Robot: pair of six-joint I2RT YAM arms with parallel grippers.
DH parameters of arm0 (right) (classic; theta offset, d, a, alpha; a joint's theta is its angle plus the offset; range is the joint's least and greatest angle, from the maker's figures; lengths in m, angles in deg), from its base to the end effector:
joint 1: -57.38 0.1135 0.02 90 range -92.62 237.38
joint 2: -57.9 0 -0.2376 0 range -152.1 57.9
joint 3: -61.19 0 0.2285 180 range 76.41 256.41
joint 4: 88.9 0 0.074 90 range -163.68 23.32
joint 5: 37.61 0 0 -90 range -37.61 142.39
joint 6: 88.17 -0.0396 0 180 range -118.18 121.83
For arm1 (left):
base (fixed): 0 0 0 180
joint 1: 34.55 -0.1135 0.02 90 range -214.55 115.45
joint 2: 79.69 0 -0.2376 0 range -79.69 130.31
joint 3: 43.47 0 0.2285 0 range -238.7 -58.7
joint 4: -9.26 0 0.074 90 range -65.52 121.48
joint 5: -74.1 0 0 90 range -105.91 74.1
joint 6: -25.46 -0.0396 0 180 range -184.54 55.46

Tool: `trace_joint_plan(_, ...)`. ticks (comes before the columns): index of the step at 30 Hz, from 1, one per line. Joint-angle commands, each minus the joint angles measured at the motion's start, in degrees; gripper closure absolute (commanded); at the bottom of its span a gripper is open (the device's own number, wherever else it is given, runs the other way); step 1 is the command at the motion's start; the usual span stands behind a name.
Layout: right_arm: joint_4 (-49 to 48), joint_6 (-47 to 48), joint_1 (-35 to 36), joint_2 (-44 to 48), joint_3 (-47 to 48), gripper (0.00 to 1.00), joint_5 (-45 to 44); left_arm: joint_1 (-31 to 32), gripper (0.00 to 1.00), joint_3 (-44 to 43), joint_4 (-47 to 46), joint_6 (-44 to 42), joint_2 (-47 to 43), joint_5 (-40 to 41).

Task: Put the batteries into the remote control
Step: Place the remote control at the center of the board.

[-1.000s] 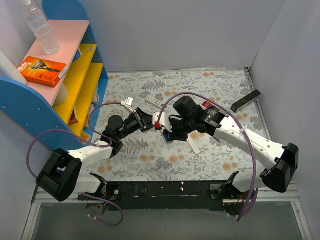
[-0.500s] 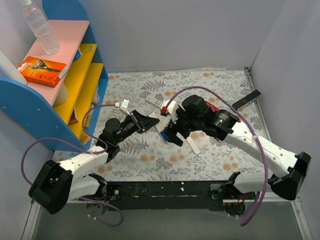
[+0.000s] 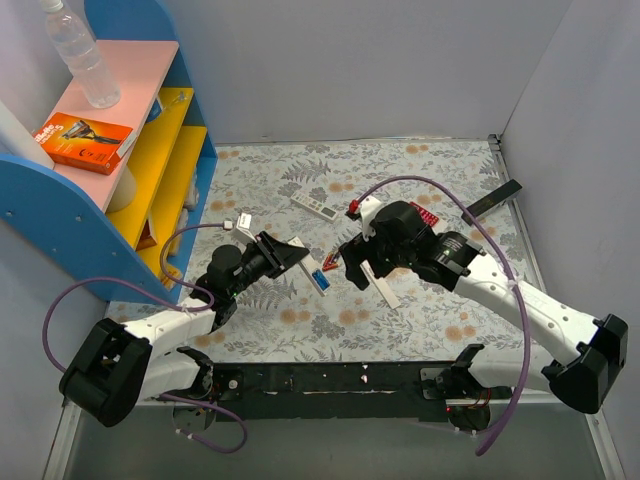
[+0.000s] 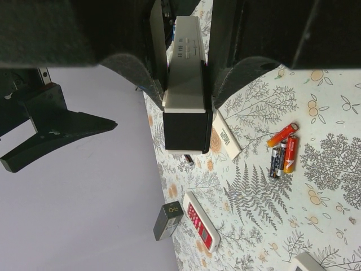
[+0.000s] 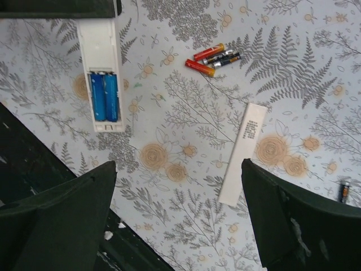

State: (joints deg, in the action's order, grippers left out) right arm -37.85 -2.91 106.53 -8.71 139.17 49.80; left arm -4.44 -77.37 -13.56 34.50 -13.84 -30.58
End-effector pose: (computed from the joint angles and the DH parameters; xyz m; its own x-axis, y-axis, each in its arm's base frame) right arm 0.1564 0.1782 0.3041 -0.4768 -0.4252 -0.7694 -0.6959 0.7173 0.0348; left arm 0.1918 -0.1228 0.1916 -0.6714 -0.7150 0.1948 -0.2458 -0.0332 -0.9687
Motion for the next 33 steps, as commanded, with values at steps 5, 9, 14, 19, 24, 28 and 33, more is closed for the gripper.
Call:
trace_joint_plan(5, -8.6, -7.8, 4.4, -8.8, 4.4, 0.04, 4.3, -0.1, 1.00, -0.9, 0.5, 2.6, -1.1, 1.8)
trace_joint_plan(9, -7.9, -8.4, 5.7, -13.4, 7.7, 0.07, 2.8, -0.2, 1.00, -0.7, -0.3, 3.7, -1.2, 1.7)
trace_joint_plan(14, -9.3, -9.3, 6.3, -16.9, 9.3, 0.17, 4.2, -0.1, 1.00, -0.9, -0.8, 4.2, -1.4, 1.4)
trace_joint_plan(19, -9.3, -8.9, 6.7, -19.1, 10.2, 0.27, 6.1, -0.2, 1.00, -0.7, -1.8, 4.6, -1.9, 0.7)
trace_joint_plan(24, -8.8, -7.8, 7.4, -21.0, 11.0, 0.43, 7.5, -0.1, 1.00, -0.6, -2.6, 5.1, -2.4, 0.7)
trace_joint_plan(28, -7.8, -6.6, 7.5, -21.9, 11.4, 0.61, 7.4, -0.1, 1.00, -0.7, -2.4, 4.8, -2.7, 0.4)
trace_joint_plan(33, -6.3, -3.6, 7.5, -21.0, 10.6, 0.94, 6.8, -0.1, 0.89, -0.7, 0.1, 2.7, -4.8, 1.2)
